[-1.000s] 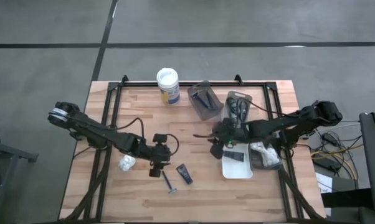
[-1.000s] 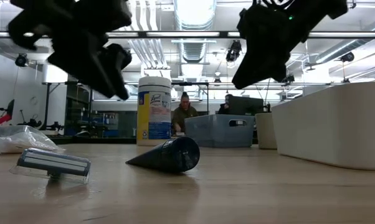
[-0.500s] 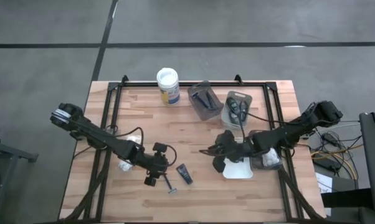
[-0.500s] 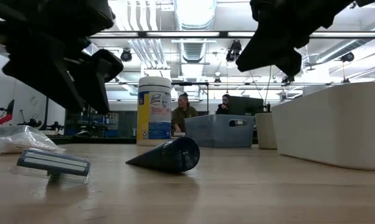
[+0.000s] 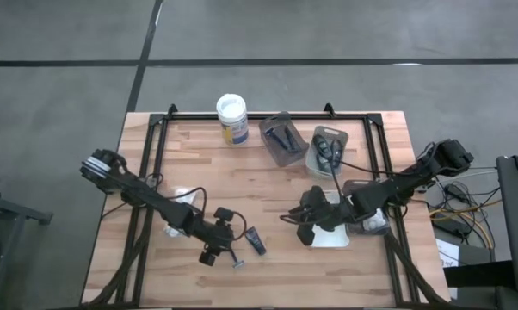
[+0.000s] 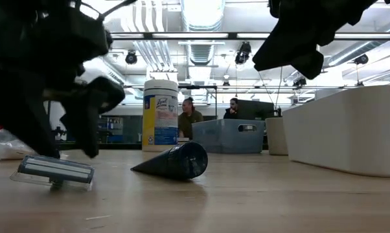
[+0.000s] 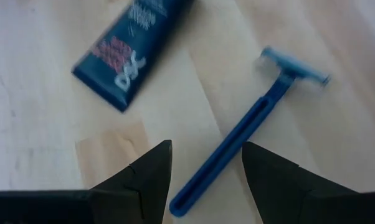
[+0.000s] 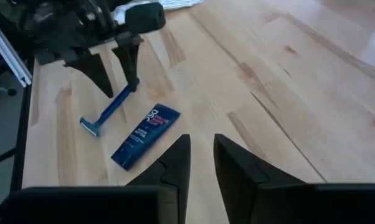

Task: Pick & Place Travel size toiletries
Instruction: Put the blue razor into the top black bin

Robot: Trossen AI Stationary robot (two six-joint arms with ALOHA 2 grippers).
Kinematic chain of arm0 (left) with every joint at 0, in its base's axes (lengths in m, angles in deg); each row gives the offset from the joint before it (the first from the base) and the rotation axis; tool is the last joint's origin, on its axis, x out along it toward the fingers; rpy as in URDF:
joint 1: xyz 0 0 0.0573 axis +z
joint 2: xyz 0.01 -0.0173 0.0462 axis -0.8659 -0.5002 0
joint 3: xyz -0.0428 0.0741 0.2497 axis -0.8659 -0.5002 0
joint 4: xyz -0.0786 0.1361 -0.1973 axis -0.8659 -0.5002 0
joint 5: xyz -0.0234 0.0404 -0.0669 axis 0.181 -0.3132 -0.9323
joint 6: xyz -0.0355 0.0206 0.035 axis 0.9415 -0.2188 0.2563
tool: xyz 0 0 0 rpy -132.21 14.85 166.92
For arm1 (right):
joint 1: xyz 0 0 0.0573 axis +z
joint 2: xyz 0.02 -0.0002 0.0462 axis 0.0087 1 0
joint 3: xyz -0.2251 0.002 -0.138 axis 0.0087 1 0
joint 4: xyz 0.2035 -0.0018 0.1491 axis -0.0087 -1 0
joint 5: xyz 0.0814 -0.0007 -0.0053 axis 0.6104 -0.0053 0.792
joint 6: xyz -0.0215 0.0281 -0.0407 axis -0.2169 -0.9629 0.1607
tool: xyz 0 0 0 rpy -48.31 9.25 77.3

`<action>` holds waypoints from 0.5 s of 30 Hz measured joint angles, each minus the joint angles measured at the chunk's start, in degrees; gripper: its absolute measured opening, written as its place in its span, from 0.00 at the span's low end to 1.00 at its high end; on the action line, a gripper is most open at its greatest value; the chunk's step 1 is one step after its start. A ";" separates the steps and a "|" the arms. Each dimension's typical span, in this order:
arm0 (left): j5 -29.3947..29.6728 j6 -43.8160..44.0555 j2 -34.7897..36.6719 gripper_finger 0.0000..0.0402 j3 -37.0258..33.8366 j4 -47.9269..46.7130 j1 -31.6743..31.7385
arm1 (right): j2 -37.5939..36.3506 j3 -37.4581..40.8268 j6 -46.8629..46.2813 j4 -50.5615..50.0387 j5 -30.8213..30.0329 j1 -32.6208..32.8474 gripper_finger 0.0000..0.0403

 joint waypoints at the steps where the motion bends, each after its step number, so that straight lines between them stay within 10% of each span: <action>1: 0.02 0.00 -0.63 0.50 -0.08 0.11 0.00 | 0.01 0.06 0.00 0.05 0.00 -0.01 0.18; 15: 0.10 2.70 -3.57 0.48 -0.01 1.10 0.00 | -0.01 0.29 0.00 -0.04 -2.18 -0.01 0.27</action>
